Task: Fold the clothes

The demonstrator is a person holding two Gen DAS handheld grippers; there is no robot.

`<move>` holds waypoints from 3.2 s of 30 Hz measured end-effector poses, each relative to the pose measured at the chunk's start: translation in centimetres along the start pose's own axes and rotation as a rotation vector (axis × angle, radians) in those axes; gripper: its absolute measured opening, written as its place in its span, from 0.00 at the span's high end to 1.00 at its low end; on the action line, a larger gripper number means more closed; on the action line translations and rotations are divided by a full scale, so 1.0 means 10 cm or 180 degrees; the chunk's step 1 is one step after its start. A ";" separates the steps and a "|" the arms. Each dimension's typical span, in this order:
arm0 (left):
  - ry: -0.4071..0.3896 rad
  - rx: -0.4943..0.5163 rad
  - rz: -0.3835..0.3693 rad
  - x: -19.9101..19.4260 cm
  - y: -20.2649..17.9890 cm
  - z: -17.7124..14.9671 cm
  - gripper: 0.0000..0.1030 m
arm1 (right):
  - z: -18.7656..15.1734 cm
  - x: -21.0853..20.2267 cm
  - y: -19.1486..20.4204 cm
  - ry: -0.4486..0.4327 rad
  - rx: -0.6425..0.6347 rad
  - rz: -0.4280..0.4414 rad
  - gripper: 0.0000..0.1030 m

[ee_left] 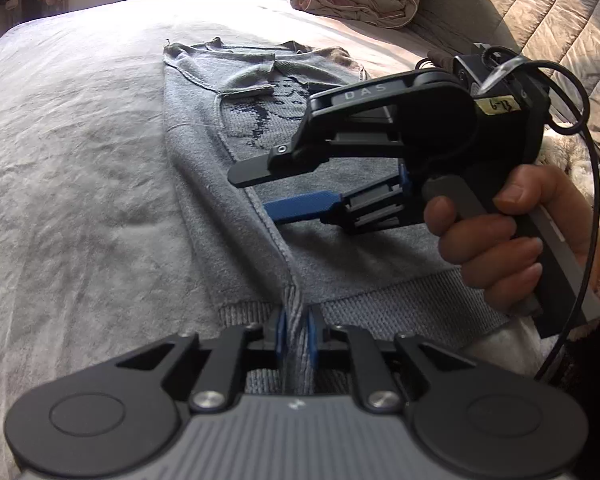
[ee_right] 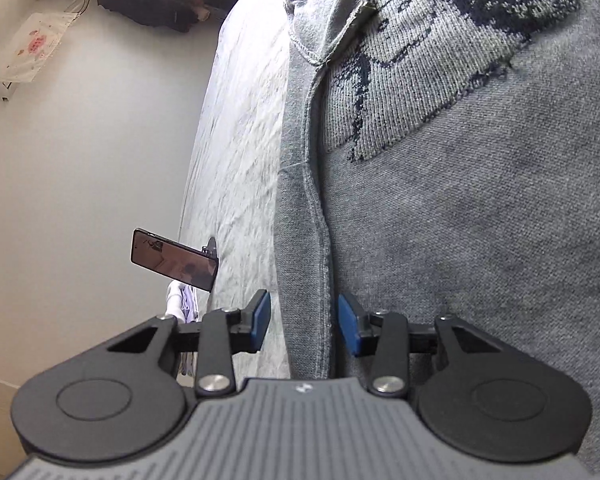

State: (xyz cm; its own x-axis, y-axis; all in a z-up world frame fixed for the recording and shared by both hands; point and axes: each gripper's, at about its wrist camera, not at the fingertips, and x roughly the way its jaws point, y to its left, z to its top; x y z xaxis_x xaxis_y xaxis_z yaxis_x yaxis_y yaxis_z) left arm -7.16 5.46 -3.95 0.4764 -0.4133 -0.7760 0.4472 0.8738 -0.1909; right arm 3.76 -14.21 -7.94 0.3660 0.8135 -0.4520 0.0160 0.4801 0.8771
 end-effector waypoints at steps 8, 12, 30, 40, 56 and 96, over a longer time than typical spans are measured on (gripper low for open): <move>-0.0272 -0.0159 -0.0220 -0.16 0.28 0.23 0.63 | -0.14 -0.16 0.28 -0.0297 -0.0675 -0.0430 0.94; -0.0545 -0.0370 -0.0250 0.00 0.50 0.32 0.63 | -0.15 -0.16 0.27 -0.0322 -0.0867 -0.0583 0.92; -0.0904 -0.0703 -0.0743 0.58 0.89 0.54 0.73 | 0.91 0.04 0.12 -0.1026 -0.0580 -0.1054 0.58; -0.0822 -0.0689 -0.0840 0.74 0.86 0.66 0.73 | 1.37 0.20 -0.07 -0.1220 -0.0435 -0.1073 0.92; -0.0740 -0.0689 -0.0948 0.77 0.86 0.65 0.73 | 1.88 0.09 -0.10 -0.1511 -0.0410 -0.1255 0.49; -0.0604 -0.0472 -0.1076 0.72 0.76 0.63 0.73 | 1.27 0.36 0.09 -0.1351 -0.1420 -0.2033 0.95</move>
State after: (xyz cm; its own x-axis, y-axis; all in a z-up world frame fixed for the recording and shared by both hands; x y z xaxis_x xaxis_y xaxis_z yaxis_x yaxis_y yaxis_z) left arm 4.42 7.53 -7.19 0.4587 -0.7111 -0.5329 0.4951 0.7025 -0.5112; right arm 16.91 -15.04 -6.65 0.7269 0.1988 -0.6573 0.0035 0.9561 0.2929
